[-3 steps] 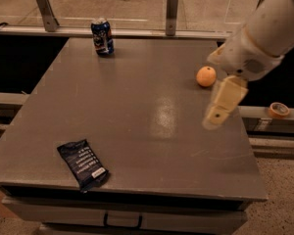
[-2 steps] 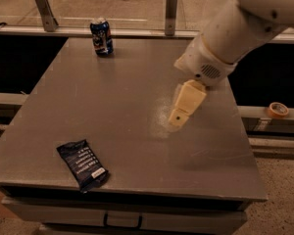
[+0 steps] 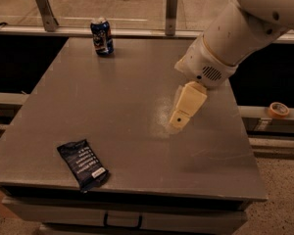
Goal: Move rxbar blueberry near pepsi can
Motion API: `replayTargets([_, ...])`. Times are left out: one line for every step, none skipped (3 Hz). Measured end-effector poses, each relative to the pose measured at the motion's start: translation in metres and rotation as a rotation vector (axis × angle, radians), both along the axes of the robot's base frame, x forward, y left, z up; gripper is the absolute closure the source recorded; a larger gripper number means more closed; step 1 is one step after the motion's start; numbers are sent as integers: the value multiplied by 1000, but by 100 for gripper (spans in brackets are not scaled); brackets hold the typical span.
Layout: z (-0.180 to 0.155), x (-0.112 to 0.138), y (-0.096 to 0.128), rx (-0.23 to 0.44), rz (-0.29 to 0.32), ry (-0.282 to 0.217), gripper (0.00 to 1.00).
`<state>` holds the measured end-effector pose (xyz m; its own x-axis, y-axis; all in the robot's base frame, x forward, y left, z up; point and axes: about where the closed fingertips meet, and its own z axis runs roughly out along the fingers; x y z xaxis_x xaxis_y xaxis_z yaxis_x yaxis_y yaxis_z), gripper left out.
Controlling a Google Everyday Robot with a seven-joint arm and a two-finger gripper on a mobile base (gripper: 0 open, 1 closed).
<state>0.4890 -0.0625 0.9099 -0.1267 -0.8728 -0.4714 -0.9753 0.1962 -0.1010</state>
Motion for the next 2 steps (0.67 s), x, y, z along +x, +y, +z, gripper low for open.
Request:
replayTargets([-5, -23, 25, 47, -38, 23, 0])
replayTargets([-23, -54, 62, 110, -92, 66, 0])
